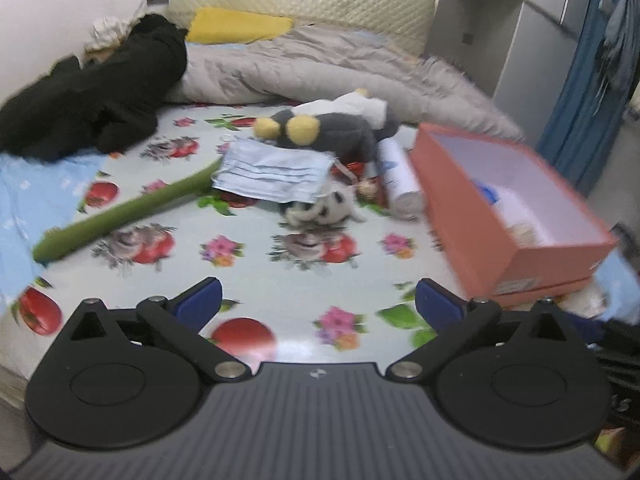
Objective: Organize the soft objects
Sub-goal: 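Withdraw both open grippers from the shoebox back toward the pile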
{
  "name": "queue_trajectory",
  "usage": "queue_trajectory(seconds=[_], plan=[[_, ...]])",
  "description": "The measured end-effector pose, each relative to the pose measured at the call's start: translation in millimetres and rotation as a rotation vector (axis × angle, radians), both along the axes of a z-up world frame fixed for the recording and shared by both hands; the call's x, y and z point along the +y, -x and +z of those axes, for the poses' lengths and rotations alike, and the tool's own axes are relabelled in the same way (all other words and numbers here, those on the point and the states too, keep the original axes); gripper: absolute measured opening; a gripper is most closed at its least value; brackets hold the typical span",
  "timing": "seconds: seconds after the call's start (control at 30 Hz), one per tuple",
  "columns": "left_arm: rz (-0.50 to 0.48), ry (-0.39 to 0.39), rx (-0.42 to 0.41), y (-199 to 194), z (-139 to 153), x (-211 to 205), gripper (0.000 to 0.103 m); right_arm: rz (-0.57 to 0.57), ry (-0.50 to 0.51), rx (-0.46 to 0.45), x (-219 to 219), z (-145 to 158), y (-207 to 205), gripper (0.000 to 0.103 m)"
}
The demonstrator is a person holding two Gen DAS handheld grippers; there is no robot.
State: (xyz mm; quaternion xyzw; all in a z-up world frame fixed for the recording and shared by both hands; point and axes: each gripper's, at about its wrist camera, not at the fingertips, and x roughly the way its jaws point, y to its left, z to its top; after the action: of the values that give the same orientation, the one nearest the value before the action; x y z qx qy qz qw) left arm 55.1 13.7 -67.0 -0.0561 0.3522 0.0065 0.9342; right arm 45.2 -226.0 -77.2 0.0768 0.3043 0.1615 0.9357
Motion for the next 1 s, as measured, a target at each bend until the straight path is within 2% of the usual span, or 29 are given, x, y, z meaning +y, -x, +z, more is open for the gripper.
queue_trajectory(seconds=[0.1,0.2,0.4,0.47,0.63,0.77,0.93,1.0], plan=[[-0.012,-0.054,0.001,-9.8,-8.7,0.2,0.103,0.007,-0.007,0.023,6.2,-10.8,-11.0,0.061],[0.012,-0.068,-0.008,-22.0,-16.0,5.4,0.103,0.015,-0.014,0.036,11.8,-20.3,-23.3,0.061],[0.024,-0.036,0.004,-55.5,-30.9,15.7,0.103,0.037,-0.006,0.055,23.0,-33.3,-50.6,0.061],[0.017,0.017,0.006,-65.4,-36.4,20.6,0.103,0.044,-0.003,0.056,24.9,-36.6,-59.1,0.061],[0.039,0.221,0.036,-93.3,-54.8,37.8,0.103,0.042,-0.006,0.066,29.0,-44.2,-82.2,0.061],[0.068,0.273,0.05,-111.8,-67.7,45.2,0.103,0.035,-0.022,0.09,30.9,-51.7,-102.5,0.061],[0.097,0.4,0.035,-131.2,-81.7,62.1,0.102,0.038,-0.054,0.12,34.8,-62.5,-126.5,0.057],[0.099,0.438,0.037,-140.8,-86.3,66.8,0.094,0.037,-0.066,0.134,36.4,-66.8,-136.1,0.052]])
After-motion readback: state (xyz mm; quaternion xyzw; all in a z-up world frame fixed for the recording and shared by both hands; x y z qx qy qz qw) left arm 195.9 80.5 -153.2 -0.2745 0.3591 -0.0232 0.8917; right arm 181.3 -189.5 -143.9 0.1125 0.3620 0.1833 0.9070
